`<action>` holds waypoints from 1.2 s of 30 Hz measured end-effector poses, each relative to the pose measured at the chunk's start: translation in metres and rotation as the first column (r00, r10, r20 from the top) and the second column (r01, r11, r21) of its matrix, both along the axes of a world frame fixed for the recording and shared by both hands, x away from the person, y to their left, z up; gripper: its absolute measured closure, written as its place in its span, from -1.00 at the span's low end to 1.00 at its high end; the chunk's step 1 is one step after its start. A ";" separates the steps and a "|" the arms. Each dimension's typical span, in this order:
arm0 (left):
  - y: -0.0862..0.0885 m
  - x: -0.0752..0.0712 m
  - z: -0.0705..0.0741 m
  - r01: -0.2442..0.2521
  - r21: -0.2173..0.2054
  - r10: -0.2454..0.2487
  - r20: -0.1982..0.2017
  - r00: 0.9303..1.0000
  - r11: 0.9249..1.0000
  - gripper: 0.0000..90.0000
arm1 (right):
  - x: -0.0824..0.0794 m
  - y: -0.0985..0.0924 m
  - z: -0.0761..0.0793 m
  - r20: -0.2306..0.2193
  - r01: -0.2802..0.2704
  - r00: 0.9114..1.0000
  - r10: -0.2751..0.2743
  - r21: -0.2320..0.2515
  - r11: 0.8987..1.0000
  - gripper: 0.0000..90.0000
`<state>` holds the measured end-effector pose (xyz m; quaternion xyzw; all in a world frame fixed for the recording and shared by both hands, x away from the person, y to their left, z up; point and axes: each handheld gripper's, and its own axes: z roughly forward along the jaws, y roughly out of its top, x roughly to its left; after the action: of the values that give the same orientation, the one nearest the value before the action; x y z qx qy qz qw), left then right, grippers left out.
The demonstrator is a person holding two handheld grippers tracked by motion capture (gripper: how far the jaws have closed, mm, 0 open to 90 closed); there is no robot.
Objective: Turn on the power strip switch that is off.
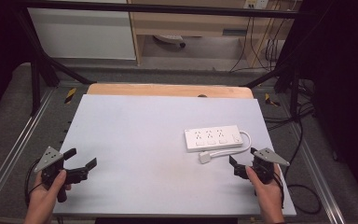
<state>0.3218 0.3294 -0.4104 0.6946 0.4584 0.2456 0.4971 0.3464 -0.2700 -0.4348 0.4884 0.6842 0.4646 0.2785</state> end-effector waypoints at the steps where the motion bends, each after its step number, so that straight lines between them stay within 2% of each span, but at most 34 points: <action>1: 0.000 0.000 0.000 0.000 0.000 0.000 0.000 1.000 1.000 -0.86 | 0.000 0.000 0.000 0.000 0.000 1.000 0.000 0.000 1.000 -0.87; 14: -0.005 0.000 -0.002 0.008 0.013 -0.008 -0.007 1.000 1.000 -0.88 | -0.004 0.000 0.018 0.011 0.006 1.000 -0.006 0.012 1.000 -0.93; 17: -0.005 0.001 -0.002 0.009 0.018 -0.009 -0.008 1.000 1.000 -0.88 | -0.006 0.001 0.023 0.014 -0.008 1.000 0.008 0.034 0.999 -0.94; 20: -0.006 0.000 -0.002 0.010 0.014 -0.010 -0.010 1.000 1.000 -0.88 | -0.008 0.001 0.026 0.021 -0.011 1.000 0.011 0.035 0.999 -0.94; 23: -0.006 0.000 -0.002 0.015 0.018 -0.014 -0.008 1.000 1.000 -0.88 | -0.010 0.002 0.031 0.041 -0.027 0.999 0.024 0.062 0.998 -0.93; 36: -0.007 0.002 -0.003 0.017 0.022 -0.017 -0.017 1.000 1.000 -0.87 | -0.003 0.006 0.038 0.059 -0.043 0.998 0.038 0.084 0.996 -0.92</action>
<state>0.3235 0.3228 -0.4134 0.7060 0.4538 0.2407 0.4875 0.3433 -0.2638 -0.3965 0.4725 0.6653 0.5125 0.2674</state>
